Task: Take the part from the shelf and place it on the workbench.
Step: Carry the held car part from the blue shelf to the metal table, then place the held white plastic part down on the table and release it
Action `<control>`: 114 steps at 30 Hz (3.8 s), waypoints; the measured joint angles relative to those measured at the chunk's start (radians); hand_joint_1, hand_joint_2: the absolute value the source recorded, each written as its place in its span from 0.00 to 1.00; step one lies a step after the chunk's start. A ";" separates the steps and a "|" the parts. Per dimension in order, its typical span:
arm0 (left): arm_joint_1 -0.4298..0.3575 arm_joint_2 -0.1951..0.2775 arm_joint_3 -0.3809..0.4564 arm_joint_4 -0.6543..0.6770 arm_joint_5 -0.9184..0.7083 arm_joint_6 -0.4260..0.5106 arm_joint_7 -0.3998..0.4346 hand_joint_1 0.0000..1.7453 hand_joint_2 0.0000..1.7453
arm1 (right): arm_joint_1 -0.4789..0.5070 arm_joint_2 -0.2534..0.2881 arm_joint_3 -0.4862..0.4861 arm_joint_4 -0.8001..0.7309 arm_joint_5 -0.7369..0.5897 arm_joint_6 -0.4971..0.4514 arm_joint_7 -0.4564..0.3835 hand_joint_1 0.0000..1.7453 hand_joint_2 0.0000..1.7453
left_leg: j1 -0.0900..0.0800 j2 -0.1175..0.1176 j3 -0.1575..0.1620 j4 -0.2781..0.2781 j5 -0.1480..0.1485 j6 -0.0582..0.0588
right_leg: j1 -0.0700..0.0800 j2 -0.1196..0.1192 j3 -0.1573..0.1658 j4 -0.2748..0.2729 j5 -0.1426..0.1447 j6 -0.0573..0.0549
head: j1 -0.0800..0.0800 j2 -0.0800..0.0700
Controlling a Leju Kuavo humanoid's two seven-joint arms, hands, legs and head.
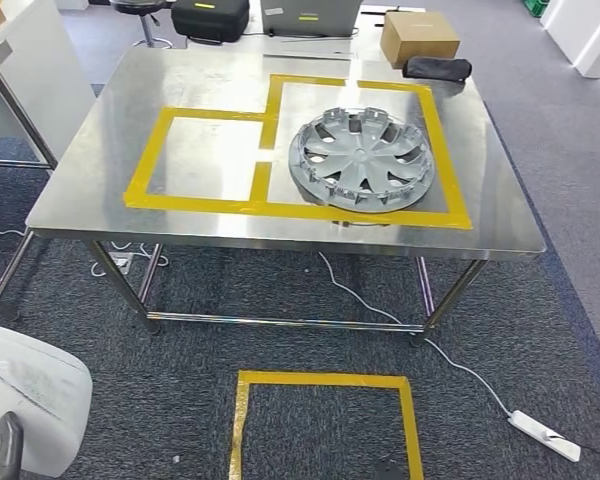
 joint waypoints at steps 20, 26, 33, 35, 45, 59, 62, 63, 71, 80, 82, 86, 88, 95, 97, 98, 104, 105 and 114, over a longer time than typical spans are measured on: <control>0.001 -0.001 0.000 -0.002 -0.021 0.007 -0.011 1.00 1.00 | 0.002 0.001 -0.005 0.000 0.025 -0.041 0.030 0.00 0.00 | -0.012 -0.015 -0.075 0.101 0.026 -0.041 | 0.010 0.044 0.136 -0.246 0.107 -0.058 | -0.017 0.000; -0.003 0.000 0.000 -0.002 -0.026 0.010 -0.011 1.00 1.00 | -0.003 0.001 -0.002 0.000 0.030 -0.041 0.036 0.00 0.00 | -0.012 -0.022 -0.004 -0.014 0.007 -0.005 | 0.012 0.037 0.177 -0.247 0.096 -0.023 | -0.011 0.000; -0.001 -0.001 -0.001 -0.002 -0.045 0.016 -0.016 1.00 1.00 | 0.007 0.001 0.002 0.000 0.032 -0.040 0.035 0.00 0.00 | -0.006 -0.019 0.117 -0.024 -0.089 0.002 | 0.010 0.001 -0.064 -0.017 -0.005 -0.007 | 0.007 0.000; -0.001 0.000 -0.002 -0.001 -0.054 0.021 -0.016 1.00 1.00 | 0.015 0.001 0.002 0.002 0.034 -0.039 0.035 0.00 0.00 | -0.004 -0.020 0.166 -0.023 -0.127 -0.005 | 0.009 -0.008 -0.075 -0.117 0.107 -0.007 | 0.008 0.000; -0.104 0.066 -0.068 0.035 -0.221 0.134 -0.048 1.00 1.00 | -0.006 -0.002 0.025 0.003 0.067 -0.018 0.028 0.00 0.00 | -0.009 -0.020 0.006 0.245 -0.149 -0.056 | 0.005 -0.006 0.016 -0.257 0.231 -0.058 | 0.000 0.000; -0.345 0.218 -0.242 0.164 -0.617 0.224 0.014 1.00 1.00 | -0.021 -0.014 0.072 0.002 0.110 0.020 0.026 0.00 0.00 | -0.013 -0.021 -0.028 -0.023 0.053 -0.031 | 0.013 0.011 0.092 -0.271 0.161 -0.061 | -0.001 0.000; -0.389 0.239 -0.288 0.206 -0.765 0.266 0.048 1.00 1.00 | -0.022 -0.015 0.079 0.002 0.121 0.033 0.027 0.00 0.00 | -0.013 -0.023 -0.026 -0.023 0.049 -0.024 | 0.013 0.008 0.100 -0.283 0.161 -0.046 | -0.001 0.000; -0.413 0.248 -0.312 0.228 -0.836 0.281 0.067 1.00 1.00 | -0.023 -0.016 0.083 0.001 0.127 0.036 0.028 0.00 0.00 | -0.013 -0.024 -0.026 -0.023 0.048 -0.023 | 0.013 0.007 0.101 -0.285 0.161 -0.041 | -0.001 0.000; -0.571 0.317 -0.500 0.420 -1.199 0.311 0.194 1.00 1.00 | -0.035 -0.022 0.113 0.000 0.164 0.052 0.036 0.00 0.00 | -0.013 -0.025 -0.022 -0.024 0.048 -0.021 | 0.012 0.006 0.105 -0.288 0.160 -0.026 | -0.002 0.000; -0.699 0.312 -0.677 0.673 -1.342 0.316 0.205 1.00 1.00 | -0.050 -0.023 0.151 -0.002 0.202 0.067 0.045 0.00 0.00 | -0.012 -0.025 -0.018 -0.030 0.051 -0.025 | 0.013 0.007 0.111 -0.287 0.160 -0.026 | -0.002 0.000; -0.712 0.305 -0.696 0.700 -1.345 0.320 0.203 1.00 1.00 | -0.052 -0.023 0.153 -0.002 0.206 0.067 0.047 0.00 0.00 | -0.012 -0.025 -0.017 -0.030 0.051 -0.025 | 0.013 0.007 0.111 -0.287 0.160 -0.026 | -0.002 0.000; -0.741 0.276 -0.739 0.748 -1.342 0.316 0.176 0.50 1.00 | -0.059 -0.023 0.161 -0.004 0.214 0.069 0.054 0.00 0.00 | -0.012 -0.025 -0.016 -0.031 0.051 -0.025 | 0.013 0.006 0.111 -0.287 0.160 -0.027 | -0.002 0.000; -0.743 0.254 -0.762 0.755 -1.331 0.304 0.161 0.00 1.00 | -0.063 -0.023 0.164 -0.006 0.215 0.071 0.056 0.00 0.00 | -0.012 -0.026 -0.016 -0.032 0.051 -0.025 | 0.013 0.006 0.111 -0.287 0.160 -0.027 | -0.002 0.000; -0.744 0.223 -0.805 0.757 -1.295 0.307 0.170 0.00 1.00 | -0.064 -0.023 0.167 -0.009 0.212 0.072 0.060 0.00 0.00 | -0.012 -0.025 -0.015 -0.032 0.051 -0.024 | 0.013 0.007 0.112 -0.287 0.160 -0.026 | -0.002 0.000; -0.744 0.223 -0.808 0.757 -1.288 0.317 0.172 0.00 1.00 | -0.063 -0.023 0.166 -0.009 0.211 0.071 0.060 0.00 0.00 | -0.012 -0.025 -0.015 -0.032 0.051 -0.024 | 0.013 0.006 0.112 -0.287 0.160 -0.026 | -0.002 0.000; -0.744 0.223 -0.809 0.757 -1.284 0.321 0.172 0.00 1.00 | -0.062 -0.023 0.166 -0.009 0.211 0.071 0.060 0.00 0.00 | -0.012 -0.025 -0.014 -0.032 0.051 -0.024 | 0.013 0.006 0.113 -0.287 0.160 -0.026 | -0.002 0.000; -0.728 0.220 -0.790 0.727 -1.109 0.346 0.115 0.00 0.00 | -0.056 -0.023 0.166 -0.009 0.203 0.069 0.053 0.00 0.00 | -0.012 -0.025 -0.013 -0.033 0.051 -0.024 | 0.013 0.007 0.114 -0.287 0.160 -0.027 | -0.002 0.000; -0.718 0.217 -0.775 0.708 -1.047 0.349 0.095 0.00 0.00 | -0.053 -0.023 0.165 -0.009 0.200 0.067 0.049 0.00 0.00 | -0.012 -0.025 -0.013 -0.033 0.051 -0.024 | 0.013 0.007 0.114 -0.287 0.160 -0.027 | -0.002 0.000; -0.650 0.188 -0.615 0.483 -0.657 0.309 -0.029 0.00 0.00 | -0.040 -0.023 0.150 -0.009 0.182 0.048 0.038 0.00 0.00 | -0.012 -0.025 -0.013 -0.033 0.051 -0.024 | 0.013 0.006 0.112 -0.287 0.160 -0.027 | -0.002 0.000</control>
